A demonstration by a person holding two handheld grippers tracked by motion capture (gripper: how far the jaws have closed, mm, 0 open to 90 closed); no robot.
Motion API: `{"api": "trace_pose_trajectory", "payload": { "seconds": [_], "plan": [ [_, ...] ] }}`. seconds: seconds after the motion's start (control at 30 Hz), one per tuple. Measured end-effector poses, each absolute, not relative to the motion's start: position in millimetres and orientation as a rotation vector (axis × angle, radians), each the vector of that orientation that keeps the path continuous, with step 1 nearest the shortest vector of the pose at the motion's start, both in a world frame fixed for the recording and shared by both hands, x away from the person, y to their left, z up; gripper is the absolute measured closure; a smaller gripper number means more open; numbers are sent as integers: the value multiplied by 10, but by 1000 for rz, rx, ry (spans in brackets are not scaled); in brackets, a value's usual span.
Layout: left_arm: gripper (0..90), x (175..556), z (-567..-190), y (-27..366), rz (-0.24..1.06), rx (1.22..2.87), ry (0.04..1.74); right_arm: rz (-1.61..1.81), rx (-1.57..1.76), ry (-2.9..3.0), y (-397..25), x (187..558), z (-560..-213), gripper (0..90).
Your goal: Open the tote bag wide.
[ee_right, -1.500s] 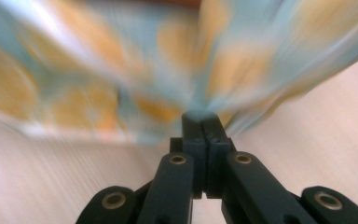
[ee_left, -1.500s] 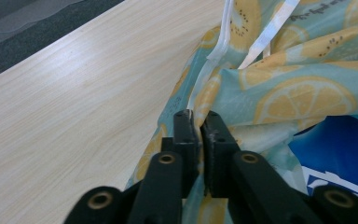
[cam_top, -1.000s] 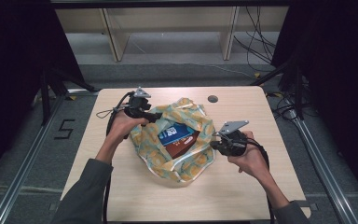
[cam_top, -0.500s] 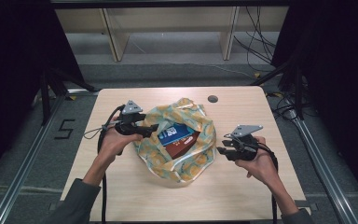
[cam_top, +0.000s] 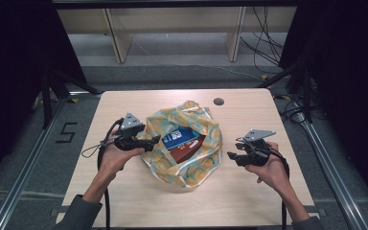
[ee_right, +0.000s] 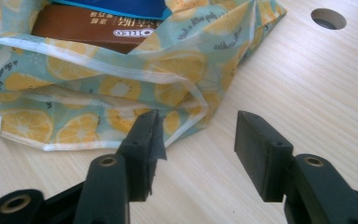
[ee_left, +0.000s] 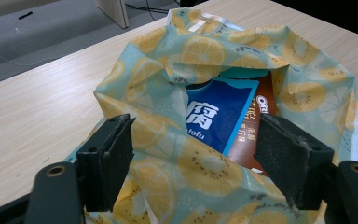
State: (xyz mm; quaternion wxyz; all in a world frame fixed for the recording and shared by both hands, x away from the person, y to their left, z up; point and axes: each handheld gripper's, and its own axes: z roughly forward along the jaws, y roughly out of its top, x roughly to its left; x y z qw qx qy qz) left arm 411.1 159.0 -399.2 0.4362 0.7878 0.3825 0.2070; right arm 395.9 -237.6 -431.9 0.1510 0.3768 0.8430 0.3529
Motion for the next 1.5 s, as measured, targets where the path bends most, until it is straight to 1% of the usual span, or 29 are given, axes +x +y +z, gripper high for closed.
{"api": "trace_pose_trajectory", "payload": {
  "seconds": [0.17,0.2,0.37,0.4,0.47,0.53,0.57,0.9,1.0,1.1,1.13,1.2,1.37,1.5],
  "plan": [
    [238,4039,-4056,1574,498,1942,961,1026,1106,2396,-2403,3954,-4355,437],
    [233,4031,-4059,1588,503,1964,952,1034,1107,2398,-2410,3953,-4359,430],
    [208,3952,-4109,1599,474,1937,976,1038,1105,2382,-2440,3957,-4404,402],
    [201,3934,-4118,1597,476,1918,981,1038,1108,2372,-2447,3953,-4420,396],
    [197,3903,-4121,1630,486,1935,969,1036,1133,2388,-2459,3933,-4419,388],
    [197,3851,-4140,1648,501,1905,981,1053,1092,2369,-2484,3947,-4444,376],
    [201,3825,-4148,1658,509,1902,985,1043,1139,2373,-2484,3925,-4447,371],
    [193,3540,-4300,1740,479,1888,989,1046,1143,2356,-2547,3912,-4564,356],
    [192,3478,-4336,1750,495,1904,975,1033,1151,2375,-2554,3897,-4551,354],
    [178,3421,-4395,1739,475,1892,983,1039,1164,2368,-2554,3878,-4551,351],
    [175,3407,-4404,1734,475,1892,985,1043,1129,2357,-2564,3883,-4558,350],
    [170,3393,-4418,1740,496,1920,951,1042,1171,2364,-2556,3855,-4556,347],
    [157,3349,-4469,1748,475,1892,962,1060,1154,2351,-2566,3837,-4560,339],
    [156,3332,-4512,1751,484,1896,964,1070,1138,2345,-2571,3820,-4571,339]
  ]
}}
